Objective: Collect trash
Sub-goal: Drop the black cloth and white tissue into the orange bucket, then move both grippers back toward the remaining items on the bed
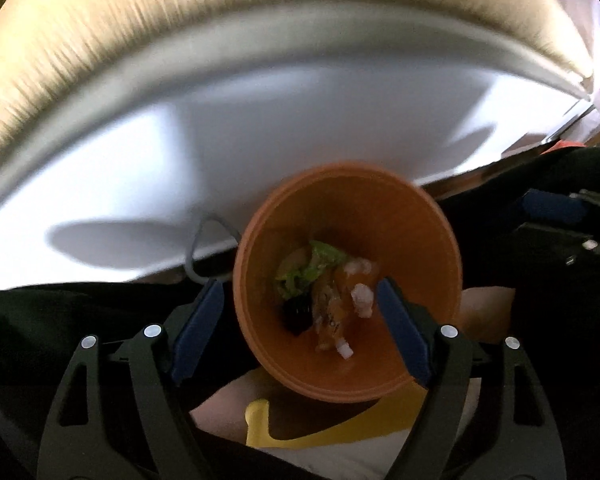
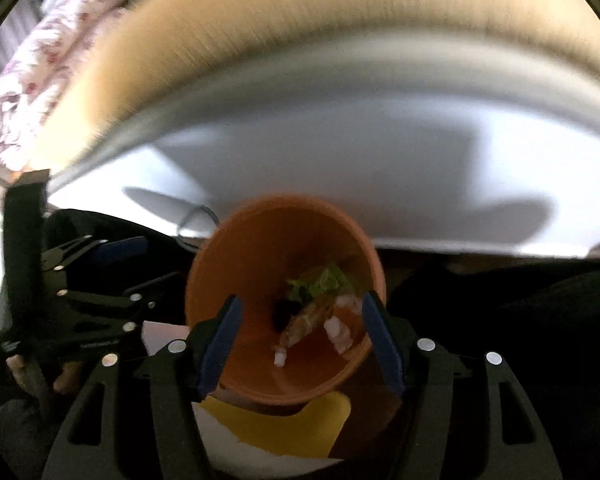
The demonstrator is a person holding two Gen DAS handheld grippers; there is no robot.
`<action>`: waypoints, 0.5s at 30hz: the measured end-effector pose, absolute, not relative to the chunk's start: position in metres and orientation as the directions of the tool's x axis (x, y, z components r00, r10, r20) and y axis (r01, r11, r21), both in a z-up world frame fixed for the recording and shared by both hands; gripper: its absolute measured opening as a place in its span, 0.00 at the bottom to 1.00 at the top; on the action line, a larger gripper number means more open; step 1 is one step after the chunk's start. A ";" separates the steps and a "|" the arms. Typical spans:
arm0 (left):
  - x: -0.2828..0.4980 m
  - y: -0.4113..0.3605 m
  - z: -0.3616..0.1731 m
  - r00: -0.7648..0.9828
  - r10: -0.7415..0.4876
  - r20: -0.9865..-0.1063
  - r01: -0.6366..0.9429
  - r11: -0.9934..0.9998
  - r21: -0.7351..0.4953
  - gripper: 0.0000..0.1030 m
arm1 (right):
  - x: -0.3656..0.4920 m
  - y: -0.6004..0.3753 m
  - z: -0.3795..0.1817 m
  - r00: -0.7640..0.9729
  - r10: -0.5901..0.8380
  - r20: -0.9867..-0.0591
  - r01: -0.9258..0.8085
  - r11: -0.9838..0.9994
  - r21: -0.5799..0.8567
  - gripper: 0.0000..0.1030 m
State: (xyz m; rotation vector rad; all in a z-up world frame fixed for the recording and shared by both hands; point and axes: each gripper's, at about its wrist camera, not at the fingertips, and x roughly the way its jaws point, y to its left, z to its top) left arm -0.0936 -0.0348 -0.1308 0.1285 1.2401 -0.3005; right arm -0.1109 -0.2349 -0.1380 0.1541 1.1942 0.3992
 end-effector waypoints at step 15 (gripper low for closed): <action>-0.094 -0.030 -0.028 0.539 -0.272 -0.797 0.324 0.940 -0.102 0.81 | 0.010 -0.286 0.018 0.716 0.280 -0.639 -0.172 0.959 0.227 0.60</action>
